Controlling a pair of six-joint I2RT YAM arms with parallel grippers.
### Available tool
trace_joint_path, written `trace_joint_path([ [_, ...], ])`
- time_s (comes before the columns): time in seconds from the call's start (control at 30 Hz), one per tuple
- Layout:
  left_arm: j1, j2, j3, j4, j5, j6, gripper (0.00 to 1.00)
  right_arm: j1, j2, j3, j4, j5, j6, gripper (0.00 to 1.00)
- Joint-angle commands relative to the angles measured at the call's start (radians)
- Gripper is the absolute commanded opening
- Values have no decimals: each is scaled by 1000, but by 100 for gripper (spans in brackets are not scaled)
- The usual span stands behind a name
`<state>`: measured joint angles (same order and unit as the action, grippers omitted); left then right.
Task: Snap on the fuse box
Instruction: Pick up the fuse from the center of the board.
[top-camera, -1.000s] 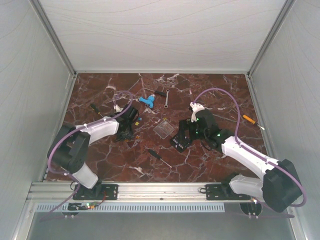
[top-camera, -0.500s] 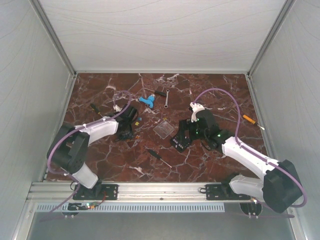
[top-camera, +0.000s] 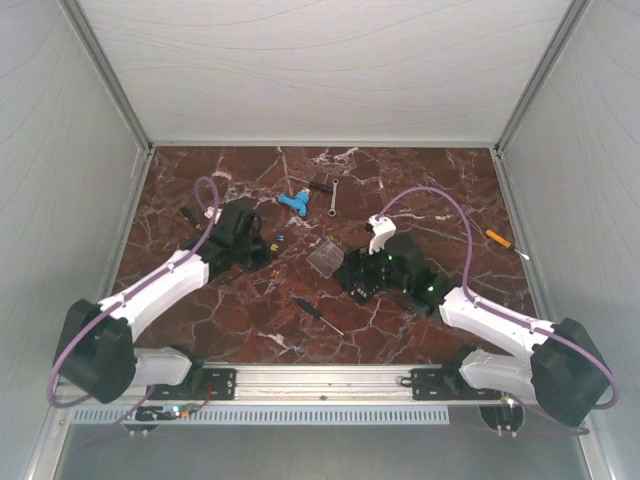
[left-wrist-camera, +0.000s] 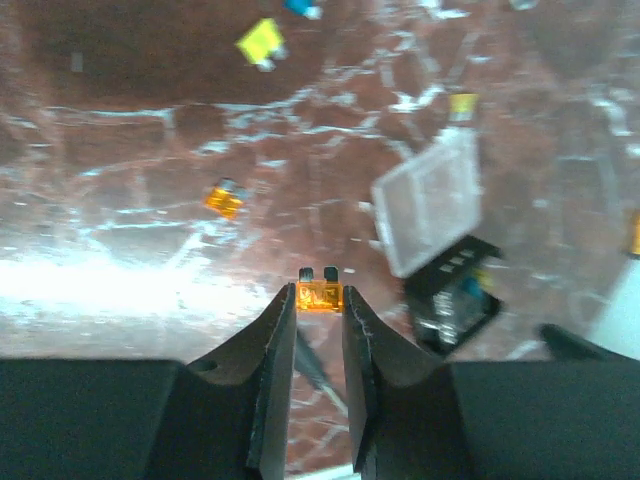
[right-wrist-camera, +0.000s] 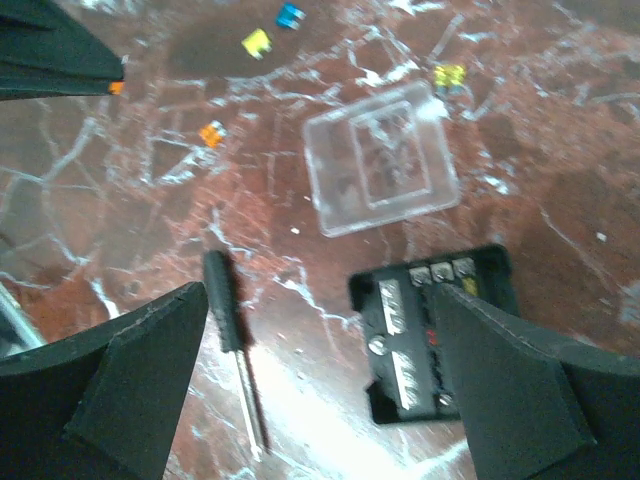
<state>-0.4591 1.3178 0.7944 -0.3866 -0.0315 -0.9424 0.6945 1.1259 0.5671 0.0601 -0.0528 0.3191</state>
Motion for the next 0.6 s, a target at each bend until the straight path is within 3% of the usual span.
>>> trace_joint_path([
  [0.0,-1,-103,-30,135,108,-194,13,49,-40,-62,296,-14,76,94],
  [0.33,-4,-209,-155,420,297,-476,12,172,23,-112,637,112,63,78],
  [0.57,-13,-167,-161,520,388,-541,11,256,152,-72,777,300,26,65],
])
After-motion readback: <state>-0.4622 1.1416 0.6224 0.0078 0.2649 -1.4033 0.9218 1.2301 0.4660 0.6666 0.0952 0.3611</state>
